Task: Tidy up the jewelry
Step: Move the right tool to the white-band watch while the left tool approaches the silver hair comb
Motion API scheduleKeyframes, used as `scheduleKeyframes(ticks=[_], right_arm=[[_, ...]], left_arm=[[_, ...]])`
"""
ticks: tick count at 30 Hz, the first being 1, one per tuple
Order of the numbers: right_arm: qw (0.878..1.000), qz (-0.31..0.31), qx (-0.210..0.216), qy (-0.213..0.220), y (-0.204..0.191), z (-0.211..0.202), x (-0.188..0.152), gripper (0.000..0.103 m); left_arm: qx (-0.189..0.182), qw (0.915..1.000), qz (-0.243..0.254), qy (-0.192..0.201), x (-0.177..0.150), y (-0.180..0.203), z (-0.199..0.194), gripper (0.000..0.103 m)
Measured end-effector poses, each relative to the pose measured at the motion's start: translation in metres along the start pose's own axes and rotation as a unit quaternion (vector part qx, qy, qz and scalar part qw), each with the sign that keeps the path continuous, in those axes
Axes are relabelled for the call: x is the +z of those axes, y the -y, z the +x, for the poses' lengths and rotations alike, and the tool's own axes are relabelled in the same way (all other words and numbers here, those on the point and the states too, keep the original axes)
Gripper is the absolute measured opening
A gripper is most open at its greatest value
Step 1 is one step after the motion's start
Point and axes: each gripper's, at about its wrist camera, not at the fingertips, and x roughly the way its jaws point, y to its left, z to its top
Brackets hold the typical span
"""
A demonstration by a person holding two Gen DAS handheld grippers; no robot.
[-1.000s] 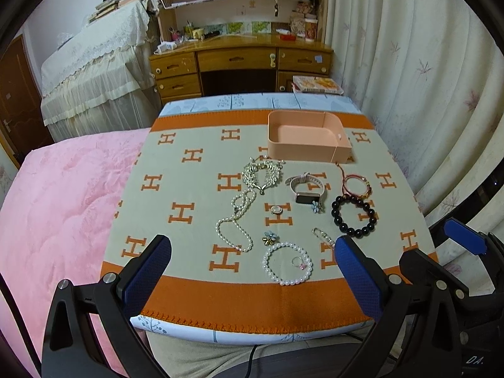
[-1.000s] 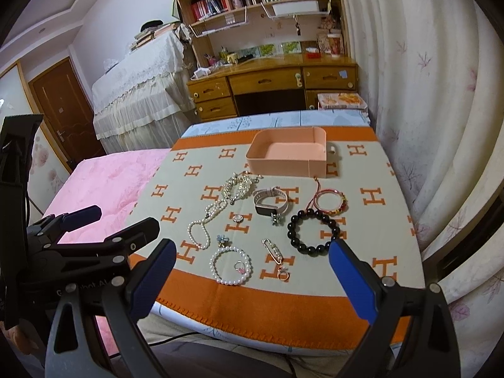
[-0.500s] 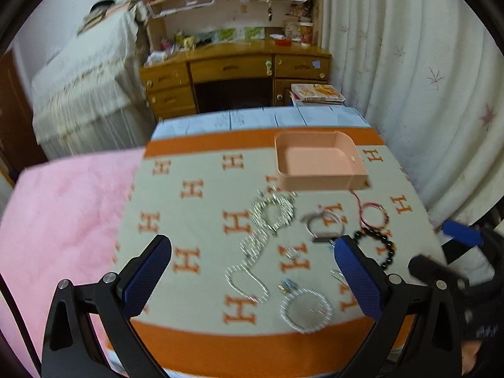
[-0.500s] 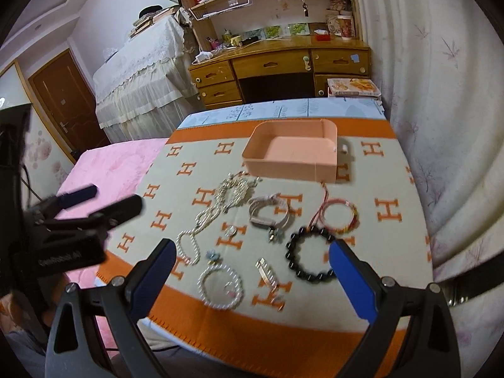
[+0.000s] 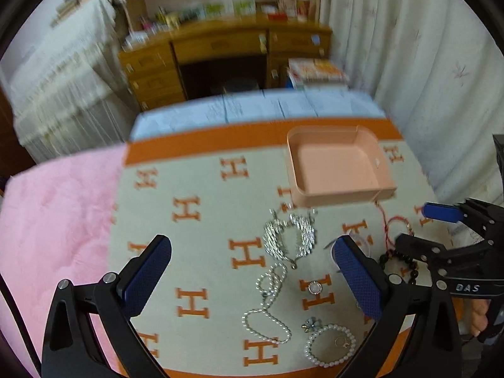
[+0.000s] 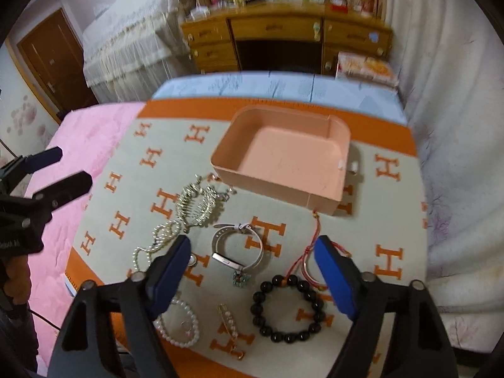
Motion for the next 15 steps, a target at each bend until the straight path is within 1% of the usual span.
scheduleKeyframes(ticks=[2, 4, 5, 8, 9, 10, 12, 13, 14, 15], right_arm=[[0.999, -0.001, 0.006, -0.034, 0.002, 0.024, 0.006, 0.061], [0.997, 0.001, 0.008, -0.072, 0.003, 0.051, 0.008, 0.053], [0.996, 0.000, 0.011, -0.085, 0.004, 0.060, 0.008, 0.050], [0.994, -0.003, 0.000, -0.110, 0.005, 0.085, 0.009, 0.044], [0.993, -0.003, -0.002, -0.116, 0.005, 0.092, 0.009, 0.043], [0.993, -0.003, 0.000, -0.120, 0.005, 0.098, 0.009, 0.042], [0.992, -0.008, -0.002, -0.126, 0.004, 0.107, 0.009, 0.036], [0.991, -0.011, -0.004, -0.131, 0.004, 0.111, 0.008, 0.027], [0.991, -0.013, -0.003, -0.136, 0.003, 0.116, 0.006, 0.016], [0.990, -0.016, -0.003, -0.139, 0.002, 0.118, 0.004, 0.013]], left_arm=[[-0.015, 0.9996, -0.001, -0.022, -0.001, 0.001, 0.022, 0.098], [-0.021, 0.9988, -0.001, -0.044, -0.001, 0.003, 0.045, 0.092], [-0.025, 0.9982, -0.004, -0.054, -0.002, 0.005, 0.056, 0.092], [-0.042, 0.9961, -0.014, -0.076, -0.003, 0.008, 0.080, 0.084], [-0.044, 0.9957, -0.013, -0.080, -0.003, 0.010, 0.086, 0.081], [-0.044, 0.9954, -0.009, -0.084, -0.003, 0.013, 0.091, 0.080], [-0.039, 0.9954, -0.001, -0.088, -0.001, 0.019, 0.097, 0.079], [-0.036, 0.9952, 0.002, -0.091, -0.001, 0.023, 0.099, 0.079], [-0.035, 0.9949, 0.006, -0.094, 0.001, 0.026, 0.102, 0.079], [-0.033, 0.9947, 0.012, -0.096, 0.001, 0.031, 0.104, 0.077]])
